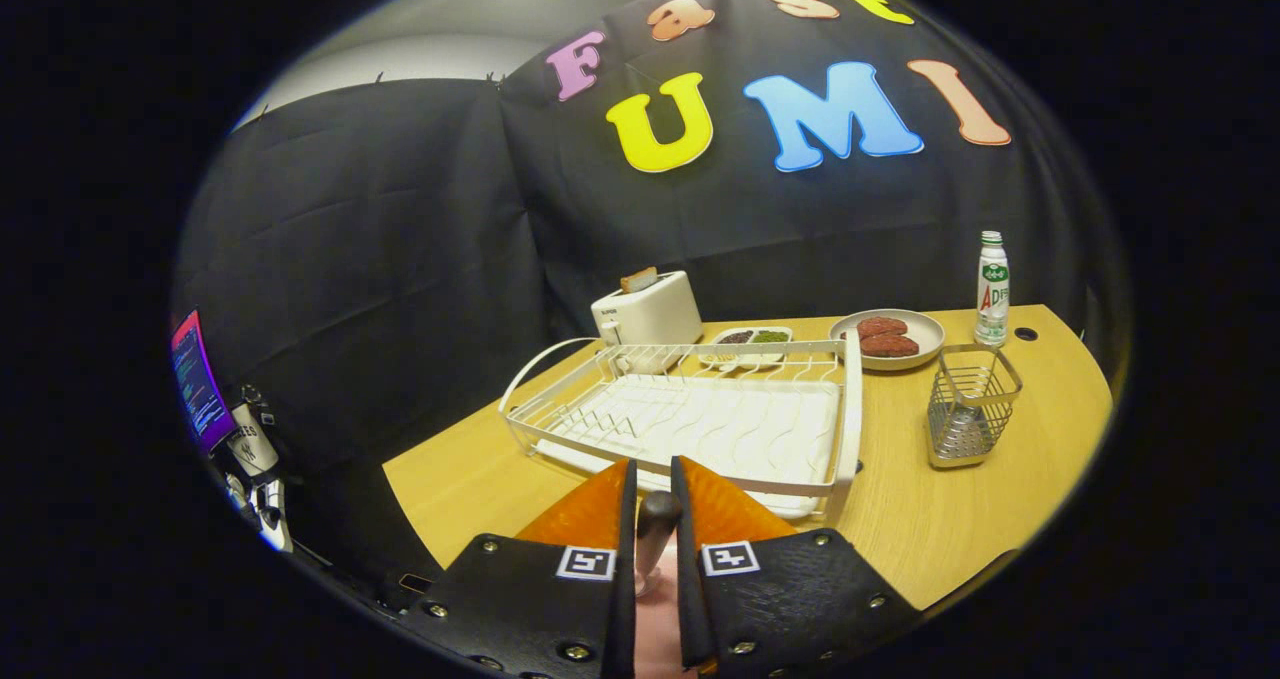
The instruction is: Take the plate from the dish rack, then take the spoon from the basket and place it into the plate.
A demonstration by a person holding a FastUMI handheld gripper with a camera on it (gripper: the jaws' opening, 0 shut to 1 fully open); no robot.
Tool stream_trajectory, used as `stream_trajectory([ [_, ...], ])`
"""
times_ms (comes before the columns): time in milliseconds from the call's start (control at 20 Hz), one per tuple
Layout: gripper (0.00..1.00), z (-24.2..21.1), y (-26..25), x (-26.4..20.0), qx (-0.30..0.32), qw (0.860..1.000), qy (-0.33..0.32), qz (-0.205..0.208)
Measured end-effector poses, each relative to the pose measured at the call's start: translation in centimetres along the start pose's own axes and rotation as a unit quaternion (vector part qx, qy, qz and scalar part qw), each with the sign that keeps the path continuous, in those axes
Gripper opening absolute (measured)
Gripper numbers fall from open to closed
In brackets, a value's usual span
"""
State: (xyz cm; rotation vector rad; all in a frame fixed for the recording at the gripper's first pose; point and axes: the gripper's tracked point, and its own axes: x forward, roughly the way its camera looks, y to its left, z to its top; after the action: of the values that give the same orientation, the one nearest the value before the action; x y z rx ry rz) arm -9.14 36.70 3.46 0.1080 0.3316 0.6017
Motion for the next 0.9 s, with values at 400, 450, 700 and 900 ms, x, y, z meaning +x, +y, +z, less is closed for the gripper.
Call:
stream_trajectory([
  [400,0.71,4.5,-5.7,-3.2,0.016,0.996,-0.03,-0.078],
  [450,0.71,5.6,-6.5,-3.8,0.01,0.995,-0.04,-0.09],
  [700,0.71,10.1,-9.7,-6.3,-0.03,0.984,-0.084,-0.153],
  [900,0.71,12.6,-11.2,-7.9,-0.047,0.973,-0.107,-0.2],
])
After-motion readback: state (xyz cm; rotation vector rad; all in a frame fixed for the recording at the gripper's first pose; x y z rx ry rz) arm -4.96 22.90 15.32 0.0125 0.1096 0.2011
